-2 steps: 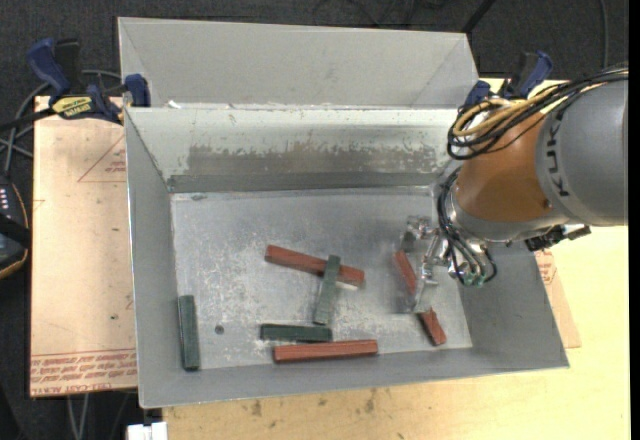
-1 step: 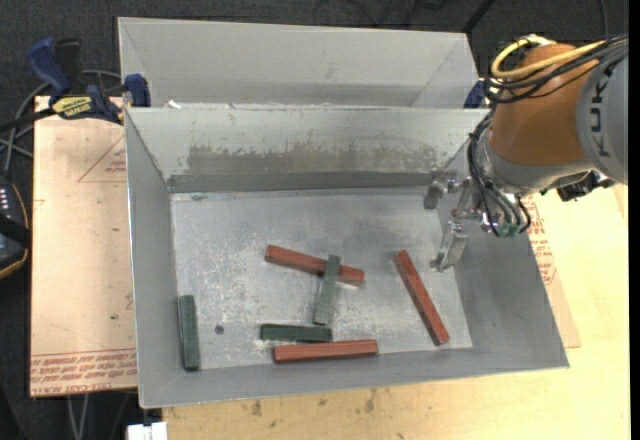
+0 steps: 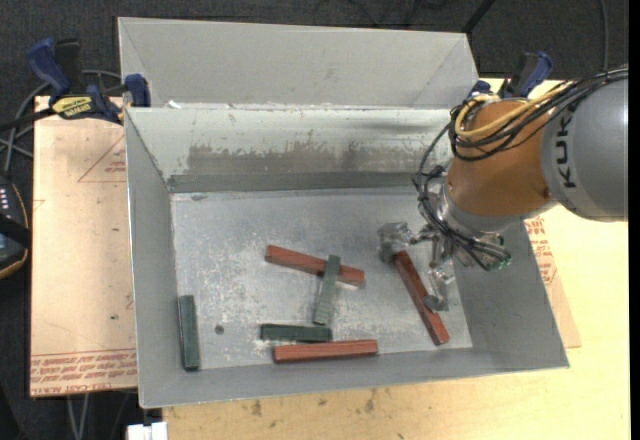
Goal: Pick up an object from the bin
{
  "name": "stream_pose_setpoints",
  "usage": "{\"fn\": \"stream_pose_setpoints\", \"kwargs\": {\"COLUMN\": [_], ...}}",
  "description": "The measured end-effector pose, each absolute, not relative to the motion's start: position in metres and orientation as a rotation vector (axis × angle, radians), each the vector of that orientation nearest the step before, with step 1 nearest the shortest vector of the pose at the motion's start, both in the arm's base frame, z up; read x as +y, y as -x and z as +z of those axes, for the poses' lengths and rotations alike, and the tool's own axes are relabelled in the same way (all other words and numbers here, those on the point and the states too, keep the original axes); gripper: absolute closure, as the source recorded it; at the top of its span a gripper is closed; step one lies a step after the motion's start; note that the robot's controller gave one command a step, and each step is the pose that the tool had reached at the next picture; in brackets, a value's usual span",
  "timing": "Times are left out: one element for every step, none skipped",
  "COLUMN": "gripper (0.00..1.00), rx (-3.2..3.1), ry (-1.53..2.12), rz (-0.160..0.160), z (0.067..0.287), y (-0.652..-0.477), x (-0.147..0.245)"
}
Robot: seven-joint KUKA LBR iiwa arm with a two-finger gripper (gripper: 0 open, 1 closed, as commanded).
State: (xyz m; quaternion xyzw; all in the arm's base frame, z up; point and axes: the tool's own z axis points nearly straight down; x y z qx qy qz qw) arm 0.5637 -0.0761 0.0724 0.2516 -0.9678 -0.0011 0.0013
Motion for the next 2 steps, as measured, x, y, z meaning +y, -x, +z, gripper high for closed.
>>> {"fn": "stream_pose_setpoints", "kwargs": {"gripper": [0.00, 0.00], "rx": [-2.665, -2.303], "ry": [-1.672, -2.152], "rz": [0.002, -0.020], "z": [0.077, 0.074], "y": [-0.581, -0.618], "x": [-0.103, -0.121]}}
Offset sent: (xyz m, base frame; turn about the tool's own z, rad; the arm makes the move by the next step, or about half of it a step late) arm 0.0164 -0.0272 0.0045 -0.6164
